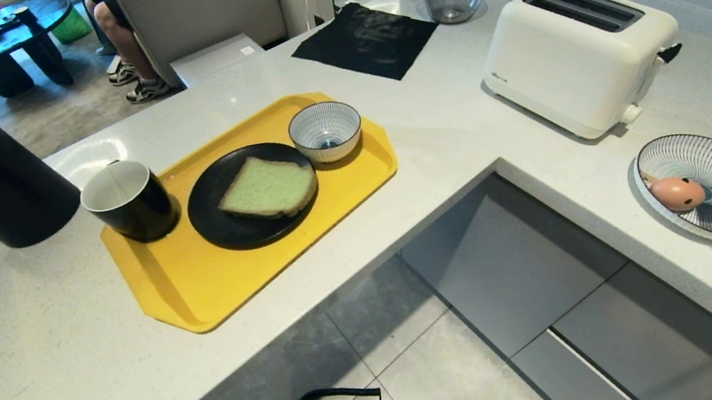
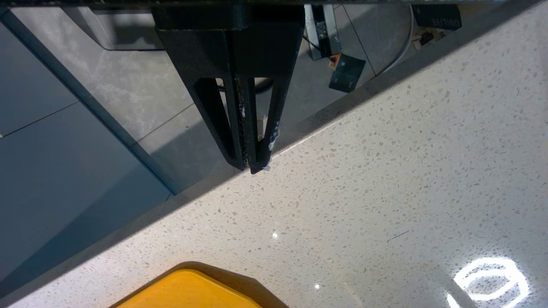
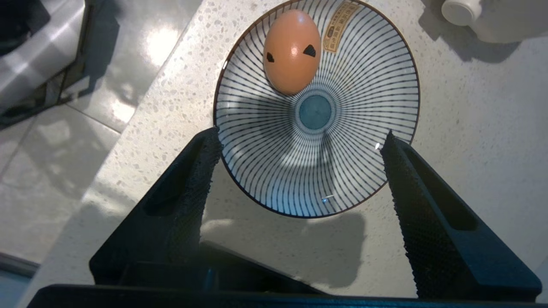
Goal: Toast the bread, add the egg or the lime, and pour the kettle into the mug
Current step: Pick up the egg
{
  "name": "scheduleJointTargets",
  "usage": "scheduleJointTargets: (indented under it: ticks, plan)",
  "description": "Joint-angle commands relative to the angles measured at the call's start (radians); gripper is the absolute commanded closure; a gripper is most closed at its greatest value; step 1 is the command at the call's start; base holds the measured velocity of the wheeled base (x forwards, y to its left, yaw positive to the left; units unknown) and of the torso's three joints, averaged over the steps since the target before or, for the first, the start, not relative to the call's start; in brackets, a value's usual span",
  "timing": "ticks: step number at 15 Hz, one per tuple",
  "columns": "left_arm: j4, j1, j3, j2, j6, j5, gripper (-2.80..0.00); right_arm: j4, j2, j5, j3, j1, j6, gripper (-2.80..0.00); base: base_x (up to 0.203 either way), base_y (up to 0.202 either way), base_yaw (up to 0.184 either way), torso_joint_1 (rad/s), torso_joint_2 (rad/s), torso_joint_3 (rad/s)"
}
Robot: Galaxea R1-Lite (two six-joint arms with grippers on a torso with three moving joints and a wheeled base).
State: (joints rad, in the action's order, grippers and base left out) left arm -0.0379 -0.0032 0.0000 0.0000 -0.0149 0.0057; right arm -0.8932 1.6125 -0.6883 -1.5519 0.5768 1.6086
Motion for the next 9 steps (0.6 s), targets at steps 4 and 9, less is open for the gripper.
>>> scheduleJointTargets:
  ticks: [4, 9]
  plan:
    - [0.0, 0.0, 0.014, 0.0, 0.0, 0.0, 0.0, 0.036, 0.103, 0.037, -0.024, -0.05, 0.051, -2.8, 0.0, 0.0, 0.0, 0.0, 0.0, 0.0]
    - [0.0, 0.0, 0.014, 0.0, 0.0, 0.0, 0.0, 0.057, 0.163, 0.157, -0.105, -0.154, -0.164, -2.8, 0.0, 0.0, 0.0, 0.0, 0.0, 0.0]
